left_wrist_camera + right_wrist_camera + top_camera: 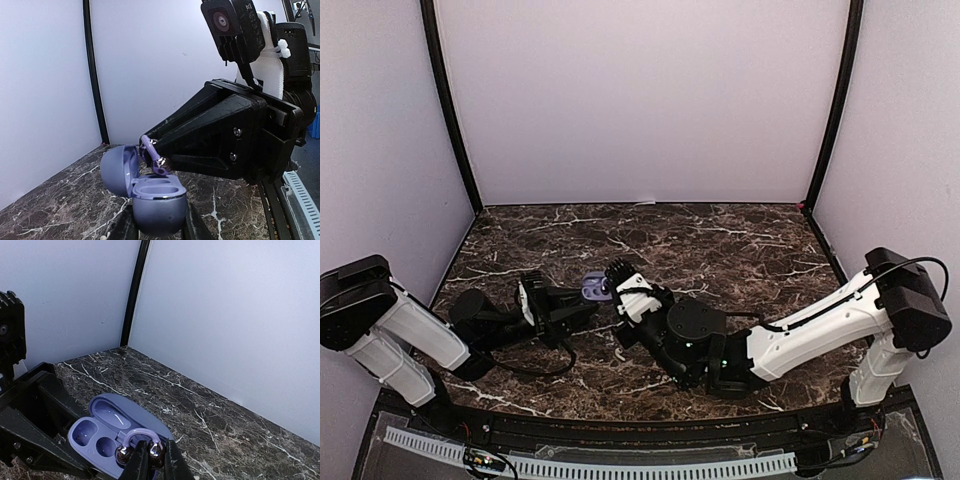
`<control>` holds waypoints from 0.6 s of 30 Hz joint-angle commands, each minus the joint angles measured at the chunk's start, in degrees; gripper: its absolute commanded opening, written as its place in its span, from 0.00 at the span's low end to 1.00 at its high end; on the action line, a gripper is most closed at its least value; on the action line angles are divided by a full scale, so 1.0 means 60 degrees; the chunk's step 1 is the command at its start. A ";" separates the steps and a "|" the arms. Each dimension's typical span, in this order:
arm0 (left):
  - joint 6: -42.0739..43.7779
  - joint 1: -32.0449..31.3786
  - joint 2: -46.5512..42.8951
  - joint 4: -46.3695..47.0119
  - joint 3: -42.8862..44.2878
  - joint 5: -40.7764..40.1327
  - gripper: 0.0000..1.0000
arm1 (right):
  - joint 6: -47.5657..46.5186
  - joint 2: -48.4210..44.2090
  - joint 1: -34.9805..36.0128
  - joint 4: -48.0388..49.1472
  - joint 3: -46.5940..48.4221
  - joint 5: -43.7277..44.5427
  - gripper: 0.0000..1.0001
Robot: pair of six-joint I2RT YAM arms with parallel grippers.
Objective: Insert the wireless bluetooth earbuds into the charging case
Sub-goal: Insert the left earbud into the left side groove of the charging case.
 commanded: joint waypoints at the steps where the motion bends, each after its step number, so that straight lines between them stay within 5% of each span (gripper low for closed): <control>1: 0.0110 -0.0044 -0.0136 0.0820 0.0000 0.0130 0.01 | -0.0273 0.0221 0.0100 0.0254 0.0370 0.0465 0.11; 12: -0.0013 -0.0046 -0.0251 0.0908 -0.0112 -0.0145 0.01 | -0.0648 0.0351 0.0217 0.0216 0.0375 0.0595 0.27; 18: -0.0109 -0.0044 -0.0282 0.1039 -0.0190 -0.0204 0.01 | -0.0759 0.0341 0.0240 0.0195 0.0321 0.0637 0.27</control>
